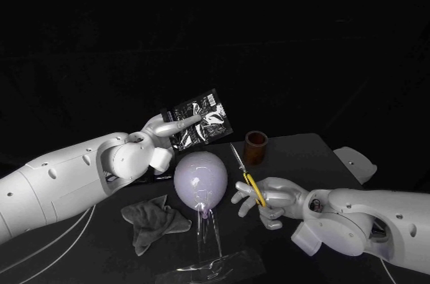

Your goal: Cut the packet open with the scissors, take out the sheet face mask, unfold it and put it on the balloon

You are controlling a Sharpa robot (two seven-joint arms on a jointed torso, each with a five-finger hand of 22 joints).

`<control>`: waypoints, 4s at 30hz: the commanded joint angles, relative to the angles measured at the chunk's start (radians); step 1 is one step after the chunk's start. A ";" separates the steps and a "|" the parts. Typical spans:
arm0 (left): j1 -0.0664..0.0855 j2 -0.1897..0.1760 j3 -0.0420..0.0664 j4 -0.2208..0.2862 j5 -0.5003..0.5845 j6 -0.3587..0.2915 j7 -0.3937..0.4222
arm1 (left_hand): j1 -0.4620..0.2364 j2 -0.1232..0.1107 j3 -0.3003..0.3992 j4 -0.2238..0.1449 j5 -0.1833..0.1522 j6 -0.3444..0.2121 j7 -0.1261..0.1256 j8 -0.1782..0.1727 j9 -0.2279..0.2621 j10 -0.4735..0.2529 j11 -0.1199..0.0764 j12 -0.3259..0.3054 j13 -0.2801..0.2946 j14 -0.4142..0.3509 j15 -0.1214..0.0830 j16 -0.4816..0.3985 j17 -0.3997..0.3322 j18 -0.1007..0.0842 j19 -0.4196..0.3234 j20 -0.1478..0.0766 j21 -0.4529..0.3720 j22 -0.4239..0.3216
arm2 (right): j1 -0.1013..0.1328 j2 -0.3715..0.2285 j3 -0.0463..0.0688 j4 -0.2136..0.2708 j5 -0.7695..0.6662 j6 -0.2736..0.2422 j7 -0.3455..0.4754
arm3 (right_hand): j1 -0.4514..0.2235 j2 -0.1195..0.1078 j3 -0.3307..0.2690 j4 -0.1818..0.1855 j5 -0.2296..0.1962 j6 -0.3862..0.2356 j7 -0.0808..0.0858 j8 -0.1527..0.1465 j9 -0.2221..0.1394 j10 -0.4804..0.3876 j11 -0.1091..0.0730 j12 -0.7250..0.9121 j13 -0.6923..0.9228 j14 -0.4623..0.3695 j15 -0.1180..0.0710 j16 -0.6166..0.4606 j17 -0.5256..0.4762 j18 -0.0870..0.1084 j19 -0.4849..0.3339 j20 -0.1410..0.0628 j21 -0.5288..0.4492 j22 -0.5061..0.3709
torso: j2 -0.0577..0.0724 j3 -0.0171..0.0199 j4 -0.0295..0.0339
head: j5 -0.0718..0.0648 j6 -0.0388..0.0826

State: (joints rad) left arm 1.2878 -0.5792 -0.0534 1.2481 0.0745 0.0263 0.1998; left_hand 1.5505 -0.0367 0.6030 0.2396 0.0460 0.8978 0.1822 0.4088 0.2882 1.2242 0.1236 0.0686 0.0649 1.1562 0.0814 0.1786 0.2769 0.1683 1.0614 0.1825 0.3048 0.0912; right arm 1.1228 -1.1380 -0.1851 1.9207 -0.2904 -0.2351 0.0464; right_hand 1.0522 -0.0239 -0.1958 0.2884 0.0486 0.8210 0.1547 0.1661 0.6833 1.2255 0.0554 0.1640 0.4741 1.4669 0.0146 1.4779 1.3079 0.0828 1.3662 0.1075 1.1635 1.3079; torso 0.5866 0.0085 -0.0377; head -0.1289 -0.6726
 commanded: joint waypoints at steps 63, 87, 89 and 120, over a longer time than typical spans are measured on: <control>0.001 -0.008 0.002 0.034 -0.030 0.046 -0.027 | 0.001 0.004 0.009 -0.010 0.003 -0.001 0.006 0.007 0.051 0.004 0.002 -0.004 0.000 0.007 0.000 0.003 0.003 0.016 0.010 -0.003 0.004 0.001 | 0.036 0.009 0.007 -0.032 -0.065 -0.018 0.031 | 0.025 0.038 -0.052 -0.002 0.000 0.011 0.002 0.013 -0.019 0.093 0.019 -0.033 -0.017 0.059 -0.015 0.001 0.043 0.013 -0.011 -0.004 -0.023 0.038 | 0.000 -0.0009 -0.0003 | -0.002 0.002; 0.001 -0.004 0.002 0.024 -0.030 0.019 -0.014 | 0.002 0.004 0.011 -0.013 0.003 -0.002 0.007 0.007 0.052 0.004 0.002 -0.005 0.000 0.007 0.000 0.003 0.003 0.016 0.011 -0.003 0.004 0.000 | 0.050 0.010 0.008 -0.040 -0.069 -0.011 0.028 | 0.032 0.043 -0.069 -0.002 0.000 0.014 0.002 0.016 -0.024 0.095 0.019 -0.039 -0.021 0.059 -0.015 0.001 0.042 0.013 -0.012 -0.004 -0.025 0.038 | 0.000 -0.0021 -0.0015 | 0.004 0.000; 0.001 -0.005 0.002 0.023 -0.027 0.012 -0.008 | 0.002 0.004 0.011 -0.013 0.003 -0.002 0.007 0.007 0.052 0.004 0.002 -0.005 0.000 0.007 0.000 0.003 0.003 0.016 0.011 -0.003 0.004 0.000 | 0.050 0.007 0.008 -0.037 -0.074 -0.007 0.025 | 0.027 0.038 -0.086 0.001 0.000 0.008 0.005 0.014 -0.029 0.088 0.022 -0.051 -0.027 0.058 -0.014 0.001 0.040 0.013 -0.013 -0.003 -0.024 0.039 | 0.000 -0.0016 -0.0008 | 0.003 0.001; 0.001 -0.025 0.008 0.051 0.020 0.013 0.033 | 0.002 0.003 0.013 -0.016 0.003 -0.003 0.007 0.008 0.054 0.003 0.003 -0.005 0.000 0.007 0.000 0.002 0.004 0.016 0.012 -0.004 0.004 0.000 | 0.024 0.004 0.006 -0.043 -0.094 -0.008 0.009 | 0.006 -0.029 -0.061 0.006 0.000 -0.025 0.032 0.007 -0.065 -0.004 0.051 -0.102 -0.112 0.052 0.011 -0.005 0.023 0.015 -0.021 0.019 -0.034 0.035 | 0.000 -0.0013 -0.0018 | 0.007 -0.001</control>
State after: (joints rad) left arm 1.2875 -0.6043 -0.0475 1.2944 0.0803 0.0260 0.2163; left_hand 1.5521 -0.0466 0.6153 0.2270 0.0456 0.8962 0.1807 0.4138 0.2885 1.2218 0.1258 0.0686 0.0648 1.1577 0.0830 0.1786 0.2796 0.1736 1.0649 0.1790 0.3041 0.0911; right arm 1.1475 -1.1358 -0.1793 1.8775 -0.3735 -0.2554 0.0503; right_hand 1.0566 -0.0438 -0.2625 0.2953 0.0486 0.8075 0.1670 0.1689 0.6199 1.2038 0.0842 0.0647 0.3626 1.4647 0.0200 1.4739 1.3081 0.0832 1.3462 0.1202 1.1307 1.3081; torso 0.5865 0.0067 -0.0392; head -0.1223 -0.6726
